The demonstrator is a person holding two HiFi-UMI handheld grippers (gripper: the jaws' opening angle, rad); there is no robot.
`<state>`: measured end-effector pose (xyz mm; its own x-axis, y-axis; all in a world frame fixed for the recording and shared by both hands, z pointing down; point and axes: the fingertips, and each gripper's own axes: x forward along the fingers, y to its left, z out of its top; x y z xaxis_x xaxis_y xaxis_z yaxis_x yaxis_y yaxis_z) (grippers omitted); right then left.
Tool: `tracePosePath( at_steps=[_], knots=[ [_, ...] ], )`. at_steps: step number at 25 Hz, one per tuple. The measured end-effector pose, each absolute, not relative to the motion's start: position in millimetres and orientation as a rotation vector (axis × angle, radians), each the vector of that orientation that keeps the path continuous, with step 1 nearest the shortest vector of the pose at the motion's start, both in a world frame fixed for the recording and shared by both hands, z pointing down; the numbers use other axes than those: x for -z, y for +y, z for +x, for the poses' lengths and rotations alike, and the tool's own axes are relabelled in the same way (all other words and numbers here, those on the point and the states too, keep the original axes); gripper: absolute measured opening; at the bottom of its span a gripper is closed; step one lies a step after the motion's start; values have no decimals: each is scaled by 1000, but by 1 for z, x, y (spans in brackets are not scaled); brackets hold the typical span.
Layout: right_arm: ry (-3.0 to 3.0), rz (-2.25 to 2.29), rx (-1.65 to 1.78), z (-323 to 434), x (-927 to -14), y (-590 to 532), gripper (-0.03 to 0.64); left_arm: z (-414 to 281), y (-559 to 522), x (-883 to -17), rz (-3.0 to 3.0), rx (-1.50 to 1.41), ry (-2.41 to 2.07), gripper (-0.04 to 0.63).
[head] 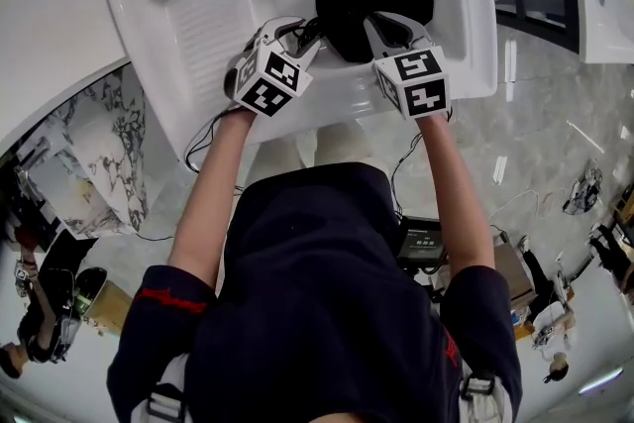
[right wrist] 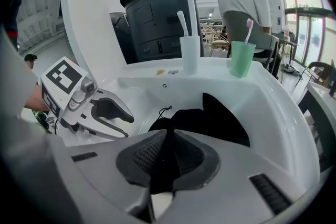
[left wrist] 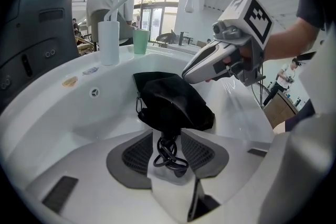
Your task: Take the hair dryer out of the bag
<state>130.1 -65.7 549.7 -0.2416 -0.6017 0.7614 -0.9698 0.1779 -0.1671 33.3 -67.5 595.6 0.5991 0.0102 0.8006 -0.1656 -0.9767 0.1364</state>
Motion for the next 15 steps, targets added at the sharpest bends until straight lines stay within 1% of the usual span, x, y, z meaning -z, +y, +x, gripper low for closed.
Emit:
tracePosePath(
  at_steps=[6,8,15],
  knots=[
    [-1910,1386,-890,121,-568,-75,46,30,-66,-594,2627,-1313,-141,156],
    [-1906,1356,-895,116,-575,-79,101,29,-67,-595,2625,-1318,-144,156],
    [-1865,1259,-895,101,-601,-84,169,25,-67,-596,2610,-1316,-169,156]
  ],
)
